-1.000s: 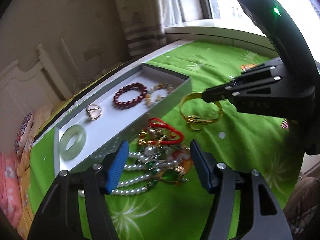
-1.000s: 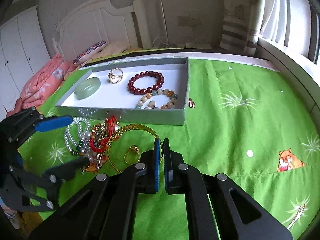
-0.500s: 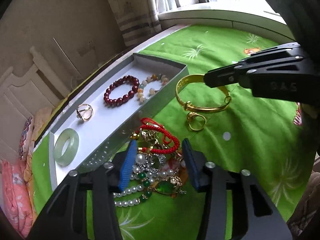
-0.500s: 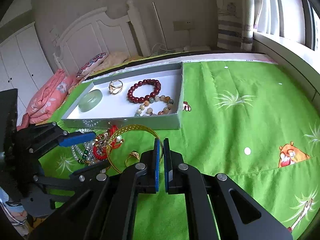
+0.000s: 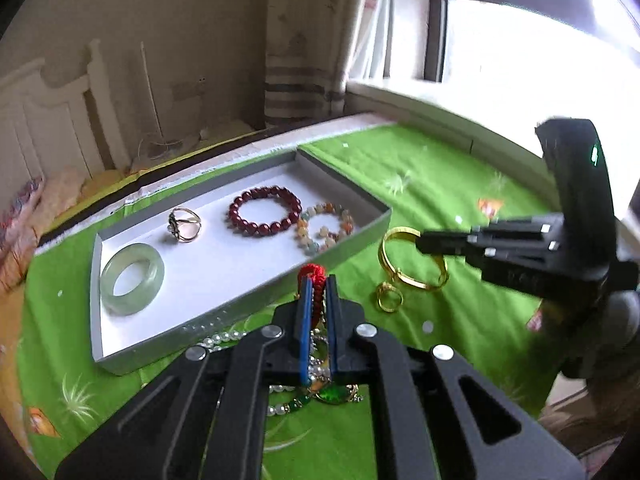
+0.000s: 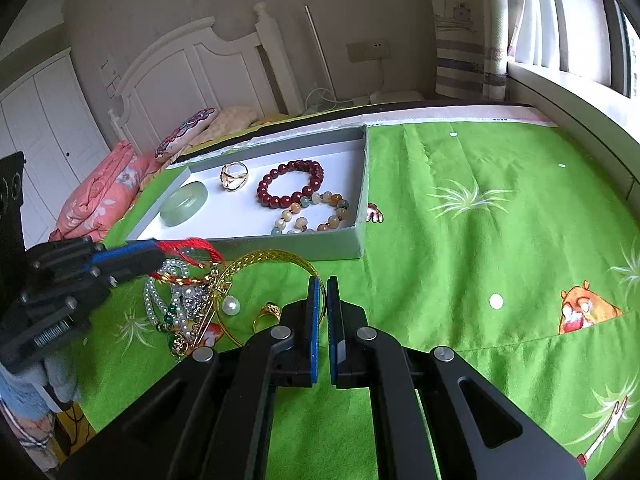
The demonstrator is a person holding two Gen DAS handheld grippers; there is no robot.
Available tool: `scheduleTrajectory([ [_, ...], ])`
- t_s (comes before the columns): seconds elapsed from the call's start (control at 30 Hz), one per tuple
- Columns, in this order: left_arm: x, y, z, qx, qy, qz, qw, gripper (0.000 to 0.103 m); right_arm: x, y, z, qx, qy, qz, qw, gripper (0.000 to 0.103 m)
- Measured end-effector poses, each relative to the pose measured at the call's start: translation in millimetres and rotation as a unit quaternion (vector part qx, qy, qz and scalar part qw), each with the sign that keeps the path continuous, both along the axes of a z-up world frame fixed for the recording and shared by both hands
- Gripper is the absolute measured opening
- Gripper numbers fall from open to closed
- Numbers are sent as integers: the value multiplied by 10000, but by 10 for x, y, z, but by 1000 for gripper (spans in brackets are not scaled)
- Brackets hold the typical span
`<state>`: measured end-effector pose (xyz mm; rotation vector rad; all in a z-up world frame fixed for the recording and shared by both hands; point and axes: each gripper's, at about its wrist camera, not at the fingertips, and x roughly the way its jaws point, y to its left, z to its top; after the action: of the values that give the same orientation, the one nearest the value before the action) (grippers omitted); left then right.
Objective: Organize jewelry
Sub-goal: 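Grasp the red cord pendant with the left gripper while the right gripper lifts a gold bangle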
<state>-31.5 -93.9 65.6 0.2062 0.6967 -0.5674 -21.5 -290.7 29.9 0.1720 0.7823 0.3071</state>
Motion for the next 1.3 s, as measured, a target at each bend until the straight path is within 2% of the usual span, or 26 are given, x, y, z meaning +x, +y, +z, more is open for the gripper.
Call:
scheduleTrajectory([
  [0.1, 7, 105, 108, -246, -27, 82, 9997, 6, -3, 0, 0, -2, -4, 0, 10000, 4],
  [0.23, 0, 188, 231, -364, -130, 144, 9991, 6, -6, -17, 6, 23, -32, 9, 10000, 4],
  [0.77, 190, 348, 332, -236, -222, 410, 9986, 6, 84, 72, 119, -42, -143, 111, 9998, 4],
  [1.07, 508, 379, 201, -329, -69, 671, 9972, 6, 586, 331, 200, -318, -18, 297, 9991, 4],
  [1.3, 740, 363, 159, -285, -24, 717, 9970, 6, 1158, 344, 161, -372, 271, 27, 9989, 4],
])
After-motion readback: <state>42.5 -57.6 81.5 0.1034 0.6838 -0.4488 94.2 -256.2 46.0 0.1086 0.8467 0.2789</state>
